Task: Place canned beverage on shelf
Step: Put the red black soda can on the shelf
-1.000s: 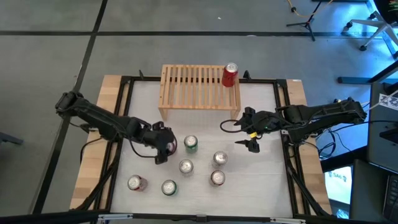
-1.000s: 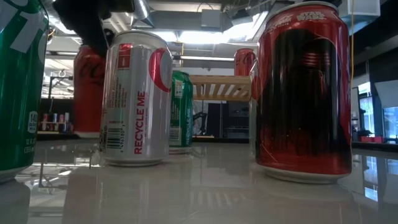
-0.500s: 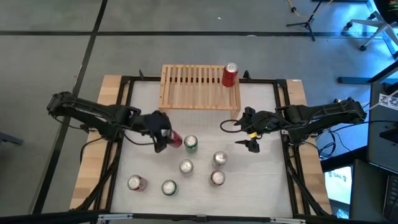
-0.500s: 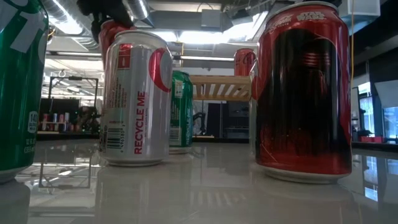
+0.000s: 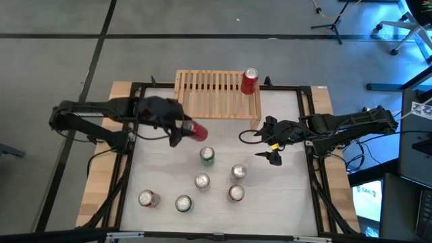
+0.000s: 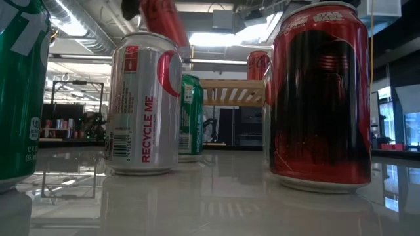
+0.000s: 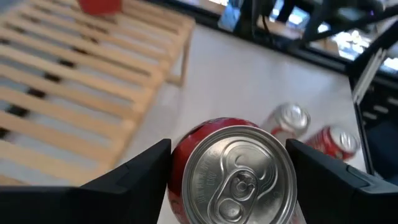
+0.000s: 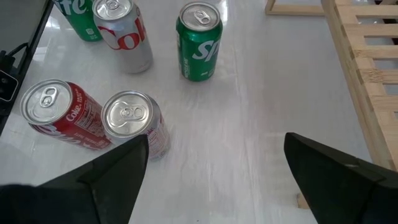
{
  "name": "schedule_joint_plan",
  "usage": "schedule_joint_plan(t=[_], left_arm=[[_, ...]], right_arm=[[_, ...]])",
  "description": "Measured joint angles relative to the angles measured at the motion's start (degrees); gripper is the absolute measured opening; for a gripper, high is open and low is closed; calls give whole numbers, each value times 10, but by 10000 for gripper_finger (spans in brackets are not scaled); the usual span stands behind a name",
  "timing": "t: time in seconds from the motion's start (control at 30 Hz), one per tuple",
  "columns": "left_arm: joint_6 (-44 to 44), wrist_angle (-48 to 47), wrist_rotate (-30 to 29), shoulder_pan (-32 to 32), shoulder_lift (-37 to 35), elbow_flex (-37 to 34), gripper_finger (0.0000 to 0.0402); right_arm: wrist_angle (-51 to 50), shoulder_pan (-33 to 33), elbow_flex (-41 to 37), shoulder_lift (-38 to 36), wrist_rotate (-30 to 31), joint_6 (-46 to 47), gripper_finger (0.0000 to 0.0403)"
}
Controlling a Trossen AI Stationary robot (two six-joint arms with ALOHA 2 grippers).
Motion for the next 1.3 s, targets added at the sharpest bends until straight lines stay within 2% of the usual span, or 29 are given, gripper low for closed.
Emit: schedule_joint_plan(t=[0.33, 0.57, 0.93, 1.3], left_arm=[[24, -3, 19, 81, 0, 49, 269], [40, -1, 64, 156, 4, 51, 269], [97, 11, 144, 278, 49, 51, 269], [103, 50, 227, 391, 78, 51, 269]], right_arm=[[0, 0, 0, 0, 0, 0, 370], [14, 0, 0, 0, 0, -1, 370], [18, 0, 0, 0, 0, -2, 370], [17, 0, 0, 0, 0, -2, 370]])
